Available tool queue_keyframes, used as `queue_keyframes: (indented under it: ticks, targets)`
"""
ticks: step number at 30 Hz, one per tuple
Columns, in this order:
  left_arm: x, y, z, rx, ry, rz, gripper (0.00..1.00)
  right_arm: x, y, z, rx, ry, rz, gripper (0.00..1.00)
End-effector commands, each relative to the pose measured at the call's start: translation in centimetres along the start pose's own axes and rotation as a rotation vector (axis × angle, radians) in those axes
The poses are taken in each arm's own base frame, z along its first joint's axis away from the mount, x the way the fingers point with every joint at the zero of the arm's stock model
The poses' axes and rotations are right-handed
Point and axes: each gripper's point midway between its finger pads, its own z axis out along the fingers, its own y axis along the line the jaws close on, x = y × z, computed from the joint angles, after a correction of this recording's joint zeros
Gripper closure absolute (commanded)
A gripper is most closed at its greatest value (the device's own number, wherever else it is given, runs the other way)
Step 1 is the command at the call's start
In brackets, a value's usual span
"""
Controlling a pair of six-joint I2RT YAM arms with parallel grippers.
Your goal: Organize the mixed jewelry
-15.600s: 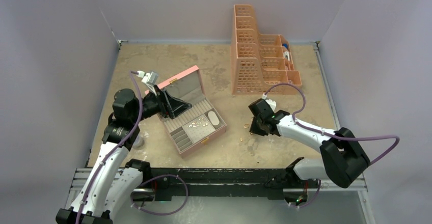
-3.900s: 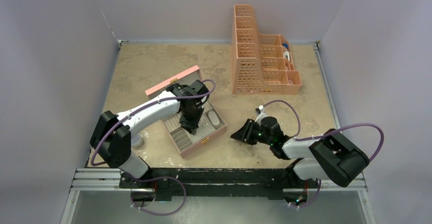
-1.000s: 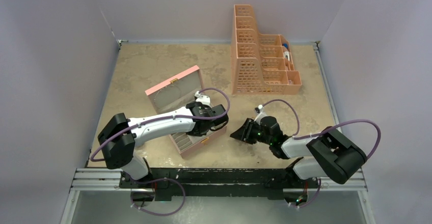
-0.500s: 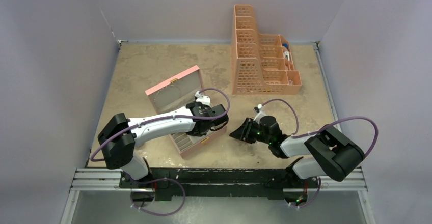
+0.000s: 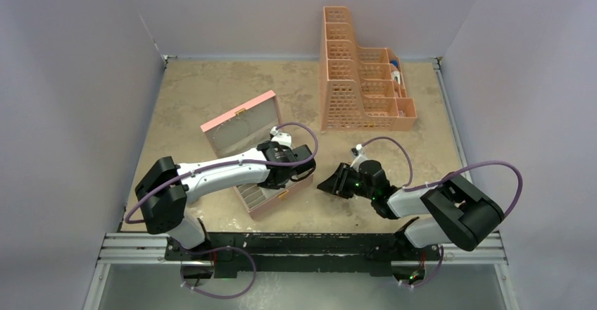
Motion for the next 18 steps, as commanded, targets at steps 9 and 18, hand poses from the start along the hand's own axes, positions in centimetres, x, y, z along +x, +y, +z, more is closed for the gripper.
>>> queue_keyframes:
  ticks: [9, 18]
  targets:
    - [0.2, 1.5, -0.8, -0.037, -0.001, 0.000, 0.85, -0.3, 0.3, 0.2, -0.011, -0.007, -0.022, 0.61]
    - [0.4, 1.0, -0.6, -0.006, 0.003, 0.009, 0.85, -0.2, 0.2, 0.3, -0.007, -0.006, -0.022, 0.61]
